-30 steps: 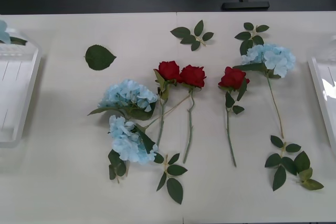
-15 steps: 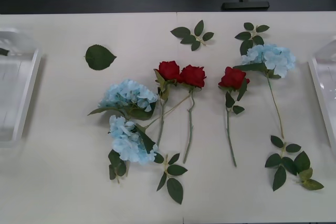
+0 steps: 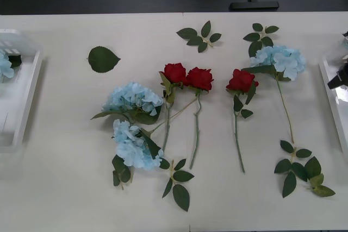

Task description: Place the red flowers into the right box and the blue flowers into the left box. If a person shows an open palm, hand one flower to the person first, then continue sorting.

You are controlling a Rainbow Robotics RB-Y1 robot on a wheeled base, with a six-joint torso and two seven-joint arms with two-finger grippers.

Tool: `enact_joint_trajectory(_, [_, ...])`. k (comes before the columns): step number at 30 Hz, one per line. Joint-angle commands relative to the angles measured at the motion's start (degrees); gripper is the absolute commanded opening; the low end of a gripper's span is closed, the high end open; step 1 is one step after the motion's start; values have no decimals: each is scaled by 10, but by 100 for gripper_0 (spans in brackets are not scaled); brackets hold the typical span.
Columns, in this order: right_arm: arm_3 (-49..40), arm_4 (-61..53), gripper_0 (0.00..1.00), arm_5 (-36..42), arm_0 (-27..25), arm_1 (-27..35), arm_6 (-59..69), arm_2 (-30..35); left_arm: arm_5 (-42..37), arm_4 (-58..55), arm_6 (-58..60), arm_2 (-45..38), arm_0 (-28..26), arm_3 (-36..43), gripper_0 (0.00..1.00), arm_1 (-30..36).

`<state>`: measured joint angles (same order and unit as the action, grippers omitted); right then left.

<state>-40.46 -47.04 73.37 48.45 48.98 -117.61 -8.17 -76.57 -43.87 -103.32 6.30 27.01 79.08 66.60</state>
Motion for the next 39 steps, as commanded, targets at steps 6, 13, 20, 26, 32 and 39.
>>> enact_joint_trajectory(6, [-130, -151, 100, 99, 21, 2, 84, -51, -110, -202, 122, -141, -61, 151, 100, -16])
enact_joint_trajectory(13, [-138, -151, 100, 46, 18, -38, 121, -118, -112, -213, 302, -166, -152, 332, 100, -83])
enact_joint_trajectory(20, [-139, -99, 100, 10, 18, -86, 160, -137, -108, -157, 428, -160, -217, 443, 100, -185])
enact_joint_trajectory(26, [-126, -45, 100, -21, 18, -122, 177, -136, -99, -135, 479, -124, -225, 455, 100, -249])
enact_joint_trajectory(32, [-103, -36, 100, -47, 18, -134, 179, -136, -95, -68, 489, -87, -226, 464, 100, -297])
enact_joint_trajectory(39, [-80, -24, 60, -60, 18, -133, 173, -134, -91, -10, 496, -62, -226, 464, 100, -339])
